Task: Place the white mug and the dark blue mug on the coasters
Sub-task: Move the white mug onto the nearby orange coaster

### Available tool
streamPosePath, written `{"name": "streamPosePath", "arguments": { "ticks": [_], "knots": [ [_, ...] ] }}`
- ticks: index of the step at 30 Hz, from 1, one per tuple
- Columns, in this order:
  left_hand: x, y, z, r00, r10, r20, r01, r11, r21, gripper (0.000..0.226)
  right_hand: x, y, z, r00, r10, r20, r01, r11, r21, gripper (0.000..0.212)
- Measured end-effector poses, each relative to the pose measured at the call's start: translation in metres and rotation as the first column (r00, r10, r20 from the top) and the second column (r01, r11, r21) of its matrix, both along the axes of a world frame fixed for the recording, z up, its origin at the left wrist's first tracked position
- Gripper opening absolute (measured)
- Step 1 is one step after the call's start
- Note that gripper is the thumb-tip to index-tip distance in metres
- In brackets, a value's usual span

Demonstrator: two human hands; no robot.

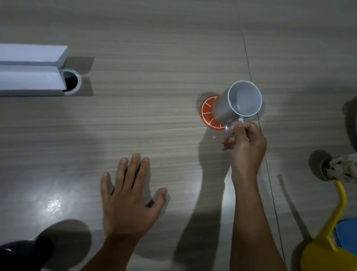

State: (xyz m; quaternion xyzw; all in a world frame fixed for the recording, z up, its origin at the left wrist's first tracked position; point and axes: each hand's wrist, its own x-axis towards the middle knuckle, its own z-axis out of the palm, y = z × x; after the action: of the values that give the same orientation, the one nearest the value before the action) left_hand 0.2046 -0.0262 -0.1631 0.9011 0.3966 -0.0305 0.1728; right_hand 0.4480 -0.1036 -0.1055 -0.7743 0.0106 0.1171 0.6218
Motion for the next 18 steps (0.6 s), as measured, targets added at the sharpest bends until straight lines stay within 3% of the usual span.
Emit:
{"name": "streamPosePath", "arguments": {
  "ticks": [18],
  "knots": [
    [-0.0003,-0.0007,-0.0003,1.000,0.002,-0.001,-0.002,1.000,0.009,0.082,-0.0052,0.0062,-0.0037,1.000,0.003,0.017,-0.002,0.998,-0.068,0.022]
  ]
}}
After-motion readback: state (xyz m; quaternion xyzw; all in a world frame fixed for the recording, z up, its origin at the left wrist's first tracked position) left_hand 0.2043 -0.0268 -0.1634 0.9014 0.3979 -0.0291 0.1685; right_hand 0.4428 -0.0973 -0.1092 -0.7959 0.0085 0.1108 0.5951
